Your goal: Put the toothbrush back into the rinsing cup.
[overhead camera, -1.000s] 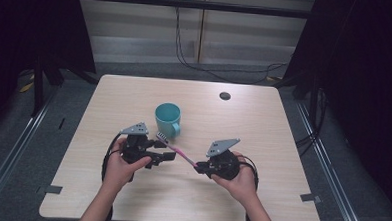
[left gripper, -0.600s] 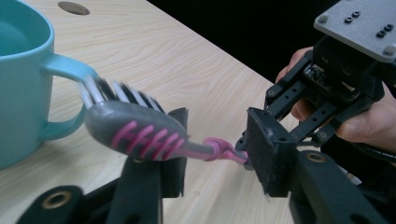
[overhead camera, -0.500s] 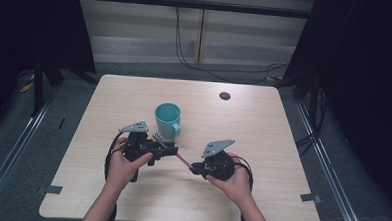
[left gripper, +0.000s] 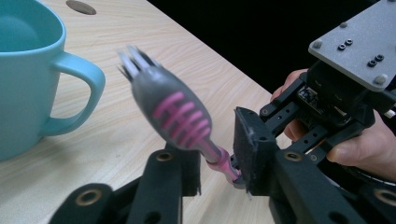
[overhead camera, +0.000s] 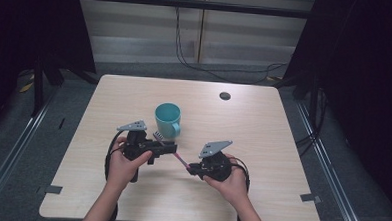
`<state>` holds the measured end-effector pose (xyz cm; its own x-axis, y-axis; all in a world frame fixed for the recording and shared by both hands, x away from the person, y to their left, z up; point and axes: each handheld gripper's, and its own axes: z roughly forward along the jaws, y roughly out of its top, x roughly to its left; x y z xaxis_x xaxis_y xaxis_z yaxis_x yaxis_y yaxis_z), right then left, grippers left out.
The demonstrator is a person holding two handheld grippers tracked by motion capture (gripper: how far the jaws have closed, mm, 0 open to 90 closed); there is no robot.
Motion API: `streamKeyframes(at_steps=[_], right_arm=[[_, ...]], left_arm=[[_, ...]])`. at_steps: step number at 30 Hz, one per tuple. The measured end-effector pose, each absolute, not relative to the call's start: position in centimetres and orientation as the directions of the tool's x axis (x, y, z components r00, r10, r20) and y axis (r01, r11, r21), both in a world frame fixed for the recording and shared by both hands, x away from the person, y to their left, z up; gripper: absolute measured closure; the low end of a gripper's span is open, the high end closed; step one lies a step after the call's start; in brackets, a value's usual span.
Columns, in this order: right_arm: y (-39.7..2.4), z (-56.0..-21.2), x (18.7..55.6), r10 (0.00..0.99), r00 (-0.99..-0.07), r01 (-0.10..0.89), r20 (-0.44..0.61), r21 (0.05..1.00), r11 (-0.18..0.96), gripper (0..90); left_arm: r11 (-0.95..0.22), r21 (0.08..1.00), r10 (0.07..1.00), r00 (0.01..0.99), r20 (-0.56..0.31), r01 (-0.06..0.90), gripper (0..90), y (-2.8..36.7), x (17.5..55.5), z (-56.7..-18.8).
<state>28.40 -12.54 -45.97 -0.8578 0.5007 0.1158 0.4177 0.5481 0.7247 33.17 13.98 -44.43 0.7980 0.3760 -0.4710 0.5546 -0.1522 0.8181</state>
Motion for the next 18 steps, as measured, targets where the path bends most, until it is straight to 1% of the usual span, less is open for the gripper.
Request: streamKeyframes(at_steps=[2,4,9,13,16,18], right_arm=[[-12.67,-45.91,28.46,0.503,-0.856,0.418,0.115,0.726,0.546,82.3],[-12.90,-45.87,28.53,0.506,-0.855,0.418,0.117,0.733,0.537,82.3],[-13.17,-45.75,28.52,0.508,-0.853,0.420,0.116,0.729,0.540,82.3],[-13.13,-45.76,28.45,0.508,-0.853,0.419,0.114,0.729,0.541,82.3],[-13.05,-45.80,28.43,0.503,-0.856,0.415,0.114,0.731,0.541,82.2],[-13.00,-45.89,28.41,0.500,-0.859,0.413,0.112,0.730,0.545,82.2]], left_arm=[[-0.153,0.819,0.381,0.798,-0.467,0.552,67.6,13.91,33.16,-44.49],[-0.161,0.820,0.385,0.800,-0.460,0.549,66.2,13.98,33.20,-44.57],[-0.156,0.822,0.390,0.799,-0.459,0.548,65.9,14.00,33.18,-44.64],[-0.147,0.817,0.381,0.794,-0.474,0.558,67.5,13.93,33.12,-44.61],[-0.137,0.816,0.384,0.789,-0.479,0.562,74.1,13.98,33.03,-44.53],[-0.129,0.811,0.379,0.784,-0.492,0.571,76.0,14.01,33.03,-44.55]])
